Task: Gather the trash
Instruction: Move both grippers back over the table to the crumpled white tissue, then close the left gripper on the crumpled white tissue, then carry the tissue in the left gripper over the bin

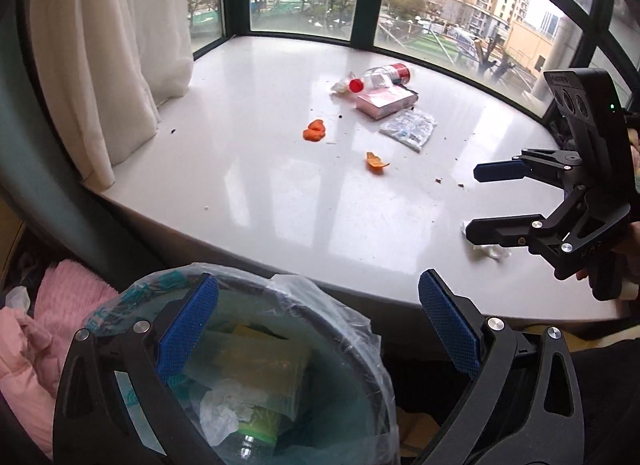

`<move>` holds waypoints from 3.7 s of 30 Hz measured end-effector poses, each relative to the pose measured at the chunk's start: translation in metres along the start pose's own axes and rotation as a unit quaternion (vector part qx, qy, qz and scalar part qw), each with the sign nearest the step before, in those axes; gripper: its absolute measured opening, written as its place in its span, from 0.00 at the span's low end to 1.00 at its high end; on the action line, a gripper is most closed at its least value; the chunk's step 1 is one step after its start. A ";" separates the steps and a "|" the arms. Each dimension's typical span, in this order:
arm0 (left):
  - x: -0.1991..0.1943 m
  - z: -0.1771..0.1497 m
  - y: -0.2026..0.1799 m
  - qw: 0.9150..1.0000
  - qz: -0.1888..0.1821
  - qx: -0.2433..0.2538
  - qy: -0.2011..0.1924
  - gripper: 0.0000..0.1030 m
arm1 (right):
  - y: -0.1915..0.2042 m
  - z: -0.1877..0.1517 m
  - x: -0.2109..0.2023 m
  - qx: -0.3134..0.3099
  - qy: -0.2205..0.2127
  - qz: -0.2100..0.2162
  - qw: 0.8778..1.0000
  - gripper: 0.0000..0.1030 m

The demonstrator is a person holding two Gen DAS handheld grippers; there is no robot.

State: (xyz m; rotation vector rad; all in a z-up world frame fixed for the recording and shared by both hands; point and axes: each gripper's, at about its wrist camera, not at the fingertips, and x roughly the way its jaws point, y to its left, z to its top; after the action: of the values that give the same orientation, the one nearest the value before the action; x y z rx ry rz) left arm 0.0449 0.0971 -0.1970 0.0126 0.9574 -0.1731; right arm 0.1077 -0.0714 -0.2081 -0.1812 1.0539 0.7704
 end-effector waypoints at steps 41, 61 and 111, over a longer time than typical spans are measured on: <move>0.188 0.037 -0.188 0.959 -0.219 0.140 0.116 0.55 | -0.168 -0.137 -0.001 0.104 0.038 0.043 0.993 0.53; 0.205 0.024 -0.189 0.960 -0.218 0.110 0.139 0.13 | -0.173 -0.133 0.022 0.128 0.044 0.056 0.989 0.24; -0.083 -0.044 0.021 0.987 0.049 -0.150 -0.019 0.03 | 0.118 0.052 0.014 -0.218 0.032 0.227 0.949 0.10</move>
State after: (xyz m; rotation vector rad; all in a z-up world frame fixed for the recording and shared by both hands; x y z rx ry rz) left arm -0.0342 0.1329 -0.1566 -0.2191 0.9351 0.0621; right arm 0.0720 0.0470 -0.1680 -0.3485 0.9851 1.4246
